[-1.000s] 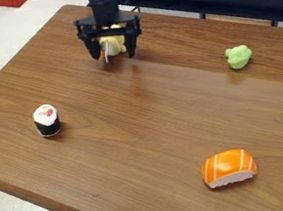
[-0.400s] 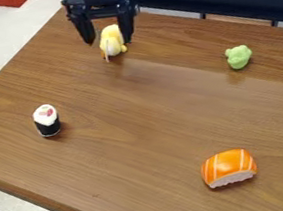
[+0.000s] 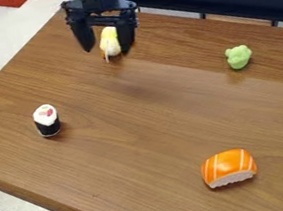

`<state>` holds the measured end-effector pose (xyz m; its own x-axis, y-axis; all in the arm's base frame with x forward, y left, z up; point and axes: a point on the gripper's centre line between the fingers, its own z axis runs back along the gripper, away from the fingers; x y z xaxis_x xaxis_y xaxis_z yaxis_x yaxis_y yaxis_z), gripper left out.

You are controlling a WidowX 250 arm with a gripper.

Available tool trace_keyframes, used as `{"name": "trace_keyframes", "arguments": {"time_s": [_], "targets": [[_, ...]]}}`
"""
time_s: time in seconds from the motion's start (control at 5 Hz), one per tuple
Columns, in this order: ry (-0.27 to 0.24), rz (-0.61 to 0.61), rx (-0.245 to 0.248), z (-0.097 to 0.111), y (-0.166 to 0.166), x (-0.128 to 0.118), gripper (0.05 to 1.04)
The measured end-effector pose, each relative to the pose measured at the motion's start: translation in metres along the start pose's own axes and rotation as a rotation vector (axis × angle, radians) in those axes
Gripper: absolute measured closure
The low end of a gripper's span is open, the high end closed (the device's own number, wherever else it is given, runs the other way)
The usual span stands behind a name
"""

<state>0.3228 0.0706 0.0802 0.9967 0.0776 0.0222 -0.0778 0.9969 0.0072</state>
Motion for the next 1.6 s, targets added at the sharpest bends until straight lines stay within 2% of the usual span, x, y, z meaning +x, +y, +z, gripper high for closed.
{"name": "trace_keyframes", "arguments": {"time_s": [0.4,0.6,0.8,1.0,1.2,1.6], "targets": [[0.02,-0.045,0.021,-0.003,-0.036,-0.002,0.083],[0.037,-0.072,0.027,-0.009,-0.049,-0.011,0.083],[0.02,-0.097,0.016,-0.007,-0.056,-0.019,0.083],[0.024,-0.094,0.022,-0.014,-0.06,-0.024,0.083],[0.006,-0.077,0.02,-0.016,-0.06,-0.022,0.083],[-0.005,-0.023,-0.014,-0.012,-0.055,-0.018,0.083]]}}
